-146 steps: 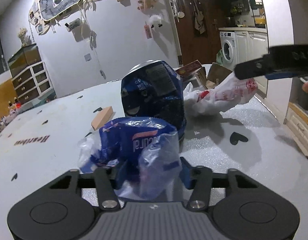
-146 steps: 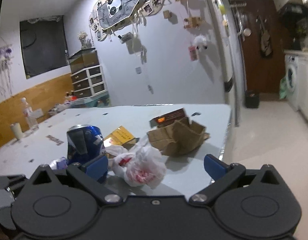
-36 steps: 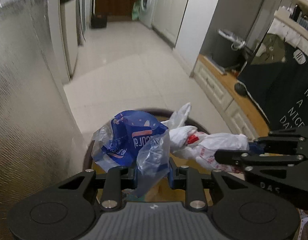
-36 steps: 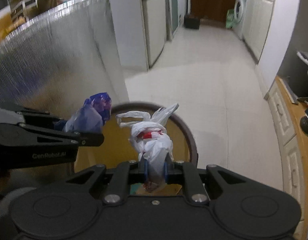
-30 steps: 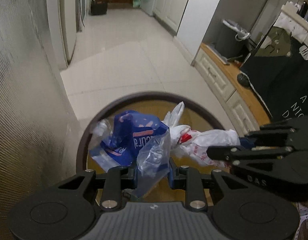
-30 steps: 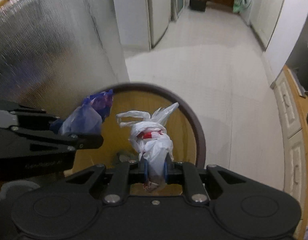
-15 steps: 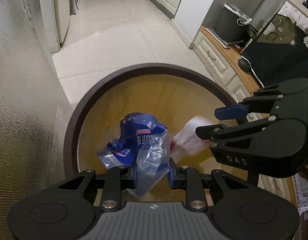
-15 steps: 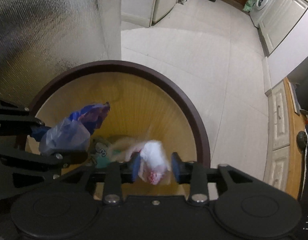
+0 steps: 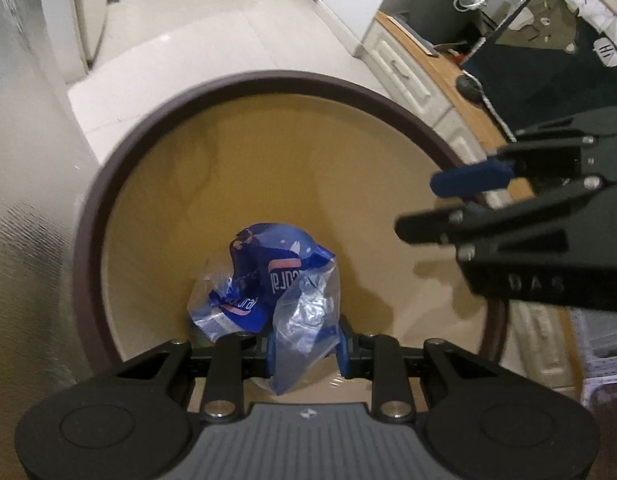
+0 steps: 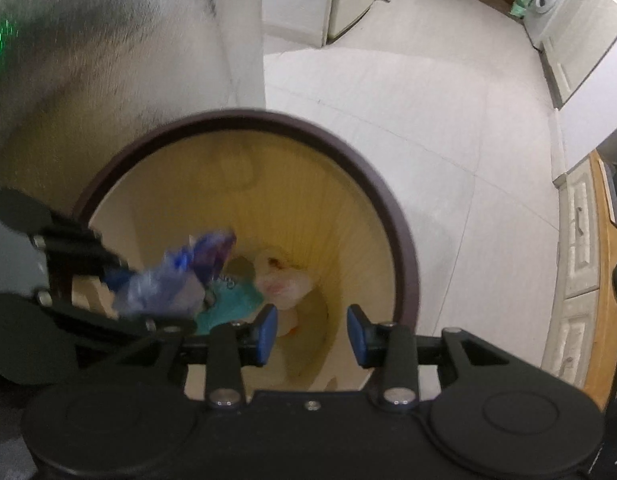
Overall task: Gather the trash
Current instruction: 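Open the right tool to drop the white bag while the left drops the blue bag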
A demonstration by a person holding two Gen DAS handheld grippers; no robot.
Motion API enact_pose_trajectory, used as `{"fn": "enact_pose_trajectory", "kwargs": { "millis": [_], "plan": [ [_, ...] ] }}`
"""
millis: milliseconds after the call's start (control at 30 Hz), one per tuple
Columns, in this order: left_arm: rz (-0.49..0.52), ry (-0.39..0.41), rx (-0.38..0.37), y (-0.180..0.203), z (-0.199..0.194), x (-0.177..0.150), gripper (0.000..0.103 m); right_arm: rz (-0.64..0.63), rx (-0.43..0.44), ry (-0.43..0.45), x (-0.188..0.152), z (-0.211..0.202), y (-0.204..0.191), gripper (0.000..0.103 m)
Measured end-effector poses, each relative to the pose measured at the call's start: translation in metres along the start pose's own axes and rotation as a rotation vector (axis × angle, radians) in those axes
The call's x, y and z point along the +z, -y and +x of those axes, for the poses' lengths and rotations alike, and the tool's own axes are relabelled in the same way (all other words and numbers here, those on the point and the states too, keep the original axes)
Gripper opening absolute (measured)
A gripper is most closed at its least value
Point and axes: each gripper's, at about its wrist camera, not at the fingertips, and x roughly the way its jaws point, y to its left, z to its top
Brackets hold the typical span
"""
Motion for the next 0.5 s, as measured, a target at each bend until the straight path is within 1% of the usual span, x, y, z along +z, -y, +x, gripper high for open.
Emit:
{"fn": "enact_pose_trajectory", "kwargs": {
  "millis": [33,100,133,167,200,233,267,333,500],
  "plan": [
    [-0.005,0.000,-0.030,0.001,0.000,0.000,0.031,0.009,0.002,0.008,-0.001,-0.002,0.003,0.039],
    [-0.009,0.009,-0.081,0.004,-0.004,0.000,0.038,0.022,0.006,0.019,-0.002,-0.005,0.006,0.039],
    [-0.014,0.015,-0.092,0.005,-0.006,0.001,0.049,0.028,0.005,0.022,-0.004,-0.006,0.008,0.039],
    [-0.015,0.021,-0.095,0.006,-0.008,0.001,0.062,0.032,0.005,0.023,-0.005,-0.006,0.009,0.039],
    [-0.012,0.023,-0.088,0.007,-0.009,0.001,0.069,0.035,0.007,0.023,-0.008,-0.007,0.011,0.039],
    [-0.008,0.020,-0.078,0.007,-0.011,-0.001,0.082,0.037,0.008,0.023,-0.009,-0.007,0.011,0.039],
    [-0.003,0.017,-0.064,0.008,-0.012,-0.001,0.084,0.037,0.010,0.023,-0.010,-0.007,0.010,0.039],
    [0.003,0.011,-0.041,0.009,-0.013,-0.002,0.084,0.041,0.015,0.024,-0.013,-0.007,0.010,0.040],
    [0.014,-0.014,0.006,0.011,-0.017,-0.002,0.092,0.041,0.026,0.025,-0.017,-0.009,0.009,0.041]
  ]
}}
